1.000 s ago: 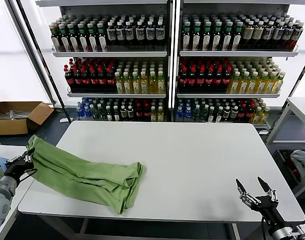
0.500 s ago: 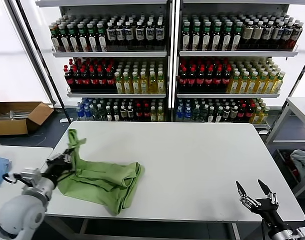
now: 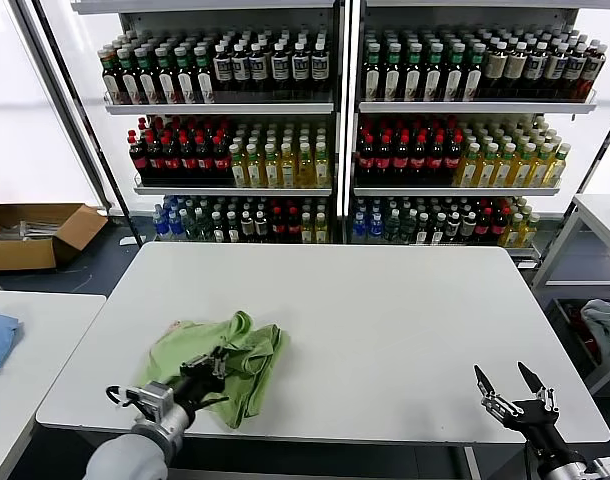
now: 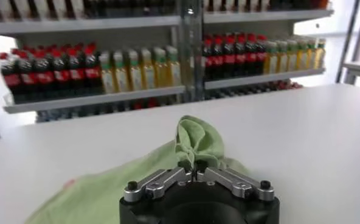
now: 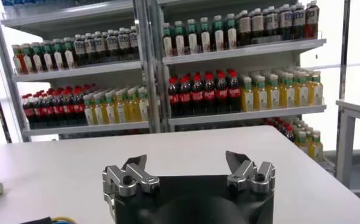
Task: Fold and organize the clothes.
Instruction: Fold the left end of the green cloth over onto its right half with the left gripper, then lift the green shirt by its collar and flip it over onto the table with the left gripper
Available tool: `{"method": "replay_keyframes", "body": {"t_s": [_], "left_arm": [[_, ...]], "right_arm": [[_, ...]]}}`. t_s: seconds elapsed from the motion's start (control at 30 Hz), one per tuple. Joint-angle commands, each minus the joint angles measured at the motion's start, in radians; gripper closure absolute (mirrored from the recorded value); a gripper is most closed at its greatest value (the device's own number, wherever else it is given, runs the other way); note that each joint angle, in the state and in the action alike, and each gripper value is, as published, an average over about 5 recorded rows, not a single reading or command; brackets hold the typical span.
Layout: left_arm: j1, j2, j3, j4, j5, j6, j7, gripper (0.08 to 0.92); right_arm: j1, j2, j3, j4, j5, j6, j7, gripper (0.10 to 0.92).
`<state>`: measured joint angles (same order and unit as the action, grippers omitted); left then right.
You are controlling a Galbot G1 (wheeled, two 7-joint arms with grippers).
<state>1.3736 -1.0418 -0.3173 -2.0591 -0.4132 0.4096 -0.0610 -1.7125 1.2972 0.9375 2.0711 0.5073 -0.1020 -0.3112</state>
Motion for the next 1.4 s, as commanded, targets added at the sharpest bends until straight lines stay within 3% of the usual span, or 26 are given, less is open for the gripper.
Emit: {"method": "replay_keyframes", "body": {"t_s": [0.03,0.3,0.47,0.63,0.8,1.13,1.4], "left_arm": [[0.018,-0.047,0.128,-0.004,0.096,0.004,0.026,0.810],[0.017,-0.045,0.111,-0.156,0.013,0.037,-0.012,0.593],[0.003,0.008,-0.072,-0.238,-0.185,0.069,-0.038,0.455],[-0.025,0.110,-0.341,-0.079,-0.324,0.112,-0.026,0.308],[-0.034,0.163,-0.401,0.122,-0.332,0.101,-0.032,0.194],[-0.098,0.109,-0.287,0.321,-0.267,0.053,-0.048,0.177],[-0.124,0.049,-0.221,0.334,-0.228,0.059,-0.047,0.177]], "right_arm": [[0.002,0.000,-0.003,0.000,-0.002,-0.001,0.001,0.203],[0.003,0.009,-0.016,0.008,-0.016,-0.003,0.003,0.203],[-0.004,0.013,-0.017,0.015,-0.020,-0.003,0.003,0.203],[-0.013,0.011,-0.020,0.013,-0.020,0.002,0.002,0.203],[-0.004,0.022,-0.041,0.011,-0.031,0.002,0.001,0.203],[-0.003,0.016,-0.040,0.015,-0.037,-0.002,0.001,0.203],[-0.019,0.007,-0.012,0.021,-0.024,-0.001,0.000,0.203]]}}
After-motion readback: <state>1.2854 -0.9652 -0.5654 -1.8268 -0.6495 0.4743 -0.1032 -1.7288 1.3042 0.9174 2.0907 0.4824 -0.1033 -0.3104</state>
